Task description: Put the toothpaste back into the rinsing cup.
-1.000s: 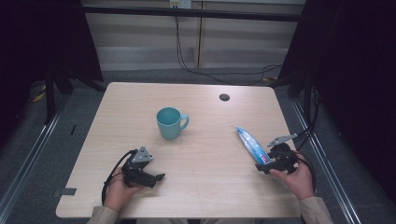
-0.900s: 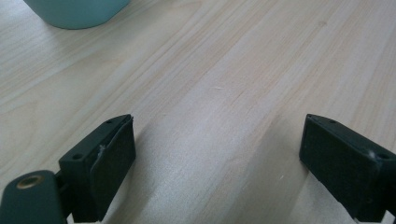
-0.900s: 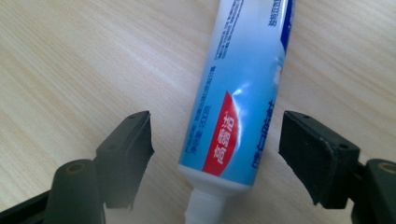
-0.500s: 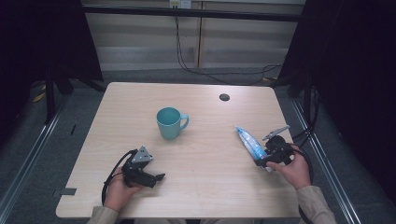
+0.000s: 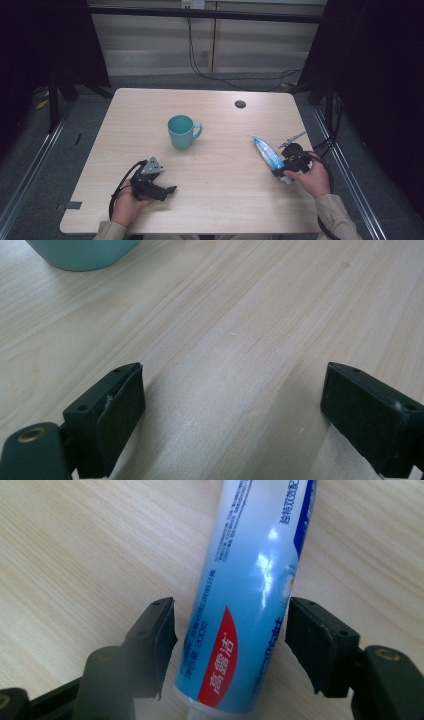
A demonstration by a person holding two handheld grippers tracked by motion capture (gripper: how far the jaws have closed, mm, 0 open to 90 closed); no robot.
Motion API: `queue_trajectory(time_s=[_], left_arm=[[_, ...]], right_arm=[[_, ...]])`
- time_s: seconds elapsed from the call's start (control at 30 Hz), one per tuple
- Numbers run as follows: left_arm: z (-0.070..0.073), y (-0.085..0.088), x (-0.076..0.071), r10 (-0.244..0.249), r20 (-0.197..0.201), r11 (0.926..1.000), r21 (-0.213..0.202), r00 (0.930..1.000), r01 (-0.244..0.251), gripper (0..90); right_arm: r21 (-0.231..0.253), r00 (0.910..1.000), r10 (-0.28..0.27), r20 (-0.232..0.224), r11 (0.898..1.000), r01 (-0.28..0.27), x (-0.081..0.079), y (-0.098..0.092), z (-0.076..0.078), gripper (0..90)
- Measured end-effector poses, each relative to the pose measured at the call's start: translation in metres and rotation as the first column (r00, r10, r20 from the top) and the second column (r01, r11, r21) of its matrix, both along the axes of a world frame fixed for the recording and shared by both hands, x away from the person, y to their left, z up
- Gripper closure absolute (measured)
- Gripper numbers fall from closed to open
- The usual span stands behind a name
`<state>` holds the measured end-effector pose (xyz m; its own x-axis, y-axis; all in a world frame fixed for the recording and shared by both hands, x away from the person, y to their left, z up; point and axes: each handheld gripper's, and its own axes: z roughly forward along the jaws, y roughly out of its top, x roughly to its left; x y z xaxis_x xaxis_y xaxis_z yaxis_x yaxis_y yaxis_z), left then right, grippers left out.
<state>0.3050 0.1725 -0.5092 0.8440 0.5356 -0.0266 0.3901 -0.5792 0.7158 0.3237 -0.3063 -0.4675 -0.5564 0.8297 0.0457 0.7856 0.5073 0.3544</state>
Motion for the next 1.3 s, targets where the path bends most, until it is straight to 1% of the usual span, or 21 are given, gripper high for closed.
queue_trajectory(time_s=[0.07, 0.17, 0.23, 0.27, 0.4, 0.43, 0.47, 0.5, 0.57, 0.63, 0.73, 0.83, 0.87, 0.93, 1.07, 1.1, 1.17, 1.2, 1.3], left_arm=[[0.0, 0.0, 0.0, 0.0, 0.0, 1.0, 0.003, 1.0, 0.0, 10.3], [0.0, 0.0, 0.0, 0.0, 0.0, 1.0, 0.0, 1.0, 0.0, 10.3], [0.0, 0.0, 0.0, 0.0, 0.003, 1.0, 0.001, 1.0, 0.0, 10.3], [0.0, 0.0, 0.0, 0.0, 0.0, 1.0, -0.001, 1.0, 0.0, 10.3], [0.0, 0.0, 0.0, 0.001, 0.0, 1.0, 0.002, 1.0, -0.001, 10.3], [0.0, 0.0, 0.0, 0.001, 0.0, 1.0, 0.002, 1.0, -0.001, 10.3], [0.0, 0.0, 0.0, 0.0, 0.0, 1.0, 0.003, 1.0, 0.0, 10.3], [0.0, 0.0, 0.0, -0.001, 0.0, 1.0, 0.0, 1.0, 0.001, 10.2], [0.0, 0.0, 0.0, 0.0, 0.0, 1.0, 0.003, 1.0, 0.0, 10.2], [0.0, 0.0, 0.0, 0.0, 0.0, 1.0, 0.002, 1.0, 0.0, 10.2], [0.0, 0.0, 0.0, -0.001, 0.001, 1.0, 0.004, 1.0, 0.001, 10.1], [0.0, 0.0, 0.0, -0.001, 0.001, 1.0, 0.001, 1.0, 0.001, 10.0], [0.0, 0.0, 0.0, -0.001, 0.001, 1.0, 0.001, 1.0, 0.001, 10.0], [0.0, 0.0, 0.0, -0.002, 0.001, 1.0, 0.002, 1.0, 0.002, 9.8], [0.0, 0.0, 0.0, -0.004, 0.002, 1.0, 0.004, 1.0, 0.004, 9.6], [0.0, 0.0, 0.0, -0.004, 0.002, 1.0, 0.004, 1.0, 0.004, 9.6], [0.0, 0.0, 0.0, -0.004, 0.002, 1.0, 0.004, 1.0, 0.004, 9.6], [0.0, 0.0, 0.0, -0.004, 0.002, 1.0, 0.004, 1.0, 0.004, 9.5], [0.0, 0.0, 0.0, -0.004, 0.002, 1.0, 0.005, 1.0, 0.004, 9.5]], right_arm=[[-0.005, 0.9999, -0.004, -0.014, 1.0, 0.004, 0.001, -0.001, -0.001, 40.2], [-0.017, 0.9996, -0.01, -0.027, 1.0, 0.01, 0.002, 0.001, -0.004, 42.1], [-0.02, 0.9994, 0.007, -0.035, 1.0, -0.007, 0.002, 0.002, -0.005, 45.0], [-0.026, 0.9991, 0.005, -0.042, 1.0, -0.007, 0.003, 0.003, -0.006, 45.3], [-0.051, 0.9989, 0.008, -0.046, 0.999, -0.011, 0.004, 0.006, -0.006, 46.7], [-0.051, 0.9989, 0.008, -0.046, 0.999, -0.011, 0.004, 0.006, -0.006, 46.7], [-0.057, 0.9986, -0.001, -0.053, 0.998, -0.002, 0.004, 0.007, -0.006, 47.5], [-0.068, 0.9977, -0.014, -0.067, 0.998, 0.009, 0.005, 0.008, -0.005, 49.2], [-0.068, 0.997, -0.033, -0.07, 0.997, 0.028, 0.006, 0.009, -0.005, 53.0], [-0.074, 0.9952, -0.044, -0.088, 0.997, 0.037, 0.006, 0.011, -0.004, 58.6], [-0.08, 0.9954, -0.035, -0.089, 0.996, 0.028, 0.007, 0.013, -0.003, 64.5], [-0.08, 0.9948, -0.042, -0.093, 0.996, 0.035, 0.007, 0.013, -0.003, 67.5], [-0.081, 0.994, -0.052, -0.096, 0.996, 0.045, 0.007, 0.013, -0.003, 68.0], [-0.079, 0.9944, -0.053, -0.091, 0.996, 0.046, 0.006, 0.013, -0.003, 69.1], [-0.032, 0.9946, -0.074, -0.073, 0.997, 0.072, 0.002, 0.008, -0.003, 70.4], [-0.033, 0.9957, -0.066, -0.066, 0.997, 0.064, 0.002, 0.008, -0.003, 70.6], [-0.037, 0.996, -0.068, -0.059, 0.997, 0.065, 0.001, 0.009, -0.003, 71.2], [-0.039, 0.9958, -0.067, -0.063, 0.997, 0.065, 0.0, 0.009, -0.002, 71.4], [-0.036, 0.9972, -0.061, -0.042, 0.998, 0.06, 0.0, 0.009, -0.002, 72.2]])
